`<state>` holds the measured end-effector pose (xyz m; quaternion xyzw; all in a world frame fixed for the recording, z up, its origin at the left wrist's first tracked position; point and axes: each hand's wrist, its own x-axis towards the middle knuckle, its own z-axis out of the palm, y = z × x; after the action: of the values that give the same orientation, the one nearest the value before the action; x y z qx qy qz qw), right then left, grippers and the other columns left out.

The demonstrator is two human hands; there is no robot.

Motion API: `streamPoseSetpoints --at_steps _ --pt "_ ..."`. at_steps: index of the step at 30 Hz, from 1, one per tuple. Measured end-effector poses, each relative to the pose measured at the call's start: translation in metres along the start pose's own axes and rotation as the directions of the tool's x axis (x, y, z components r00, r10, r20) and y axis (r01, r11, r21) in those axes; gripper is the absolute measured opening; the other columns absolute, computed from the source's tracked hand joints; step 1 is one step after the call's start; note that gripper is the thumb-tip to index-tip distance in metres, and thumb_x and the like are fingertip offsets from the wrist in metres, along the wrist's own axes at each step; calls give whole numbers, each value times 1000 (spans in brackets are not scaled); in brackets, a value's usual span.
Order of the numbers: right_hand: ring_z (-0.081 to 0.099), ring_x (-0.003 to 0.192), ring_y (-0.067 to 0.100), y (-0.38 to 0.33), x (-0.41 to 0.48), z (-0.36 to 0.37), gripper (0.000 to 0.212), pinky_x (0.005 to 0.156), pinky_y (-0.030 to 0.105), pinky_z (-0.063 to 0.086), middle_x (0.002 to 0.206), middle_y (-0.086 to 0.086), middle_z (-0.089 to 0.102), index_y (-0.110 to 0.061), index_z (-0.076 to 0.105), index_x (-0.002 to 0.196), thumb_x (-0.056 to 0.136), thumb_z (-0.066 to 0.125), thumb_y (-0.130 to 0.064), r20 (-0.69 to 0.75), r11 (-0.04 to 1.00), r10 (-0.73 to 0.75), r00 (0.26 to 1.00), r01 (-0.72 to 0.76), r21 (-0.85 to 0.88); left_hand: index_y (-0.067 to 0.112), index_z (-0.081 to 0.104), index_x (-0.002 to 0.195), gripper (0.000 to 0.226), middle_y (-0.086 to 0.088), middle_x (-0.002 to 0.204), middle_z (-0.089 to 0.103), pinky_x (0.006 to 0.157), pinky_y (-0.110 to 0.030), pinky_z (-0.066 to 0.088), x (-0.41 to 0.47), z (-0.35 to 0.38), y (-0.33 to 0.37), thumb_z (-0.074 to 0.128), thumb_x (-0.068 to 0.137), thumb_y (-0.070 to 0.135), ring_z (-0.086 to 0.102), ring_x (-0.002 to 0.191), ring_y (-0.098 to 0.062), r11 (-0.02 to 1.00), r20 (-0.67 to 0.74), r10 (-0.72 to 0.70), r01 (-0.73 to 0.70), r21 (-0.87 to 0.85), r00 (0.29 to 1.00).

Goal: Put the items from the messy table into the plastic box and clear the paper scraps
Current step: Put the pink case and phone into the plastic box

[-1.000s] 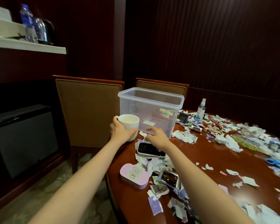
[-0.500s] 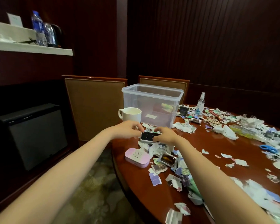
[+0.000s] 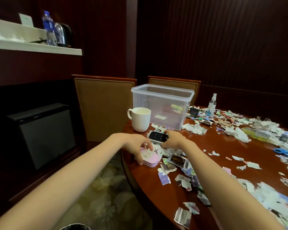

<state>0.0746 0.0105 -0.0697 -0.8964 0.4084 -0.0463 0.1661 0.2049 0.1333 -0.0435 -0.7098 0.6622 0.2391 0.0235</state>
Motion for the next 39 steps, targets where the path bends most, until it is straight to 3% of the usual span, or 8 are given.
streamPoseSetpoints --at_steps 5,8,10,17,21,26,33,39 --pt "48 124 22 6 -1 1 64 98 29 42 138 7 48 -13 38 138 83 68 -23 -53 995 -12 999 17 94 23 55 130 60 6 107 55 68 -14 38 2 -3 3 75 75 38 51 96 -9 997 -87 74 -72 27 993" --pt "50 120 24 9 -3 4 61 100 38 44 134 7 52 -15 43 132 79 72 -24 -111 991 -15 994 30 130 20 62 124 53 13 92 60 65 -13 37 2 -8 7 74 76 40 54 83 -4 992 -106 117 -122 -44 987" --pt "53 113 24 10 -4 3 57 90 33 46 129 8 55 -13 45 127 78 73 -22 -150 985 -38 988 62 158 20 64 119 44 20 82 59 65 -11 37 1 -14 11 72 79 37 54 76 -2 984 -126 134 -147 -103 983" --pt "47 89 18 23 -10 -20 46 68 24 38 103 5 53 -9 48 108 74 78 -20 -300 935 -106 948 198 294 28 58 115 37 7 104 61 76 -17 47 9 -40 13 70 81 33 58 88 -6 958 -277 144 -204 -201 950" --pt "48 89 13 31 -10 -38 48 53 4 39 102 0 51 -6 50 111 74 78 -16 -415 896 -53 908 226 381 24 57 117 38 6 107 57 71 -18 50 20 -60 14 71 82 30 59 81 -4 935 -392 136 -248 -252 910" --pt "55 96 19 42 9 -54 45 69 20 51 105 0 53 -16 48 100 69 80 -13 -472 807 -1 882 280 521 26 56 112 33 8 103 59 67 -13 48 44 -92 14 70 82 27 58 83 -4 899 -500 163 -337 -280 851" --pt "49 78 16 46 45 -99 41 68 29 42 94 8 59 -27 47 82 65 83 -18 -499 676 -17 866 378 632 23 60 113 28 12 95 60 63 -8 49 83 -154 17 65 86 24 57 84 -2 826 -632 167 -458 -330 757" --pt "50 77 11 32 62 -144 41 64 15 43 88 -3 55 -26 46 81 66 83 -15 -421 646 -13 907 329 689 25 60 114 33 6 100 61 75 -20 49 100 -201 33 69 83 25 58 91 -8 801 -558 94 -395 -449 824"
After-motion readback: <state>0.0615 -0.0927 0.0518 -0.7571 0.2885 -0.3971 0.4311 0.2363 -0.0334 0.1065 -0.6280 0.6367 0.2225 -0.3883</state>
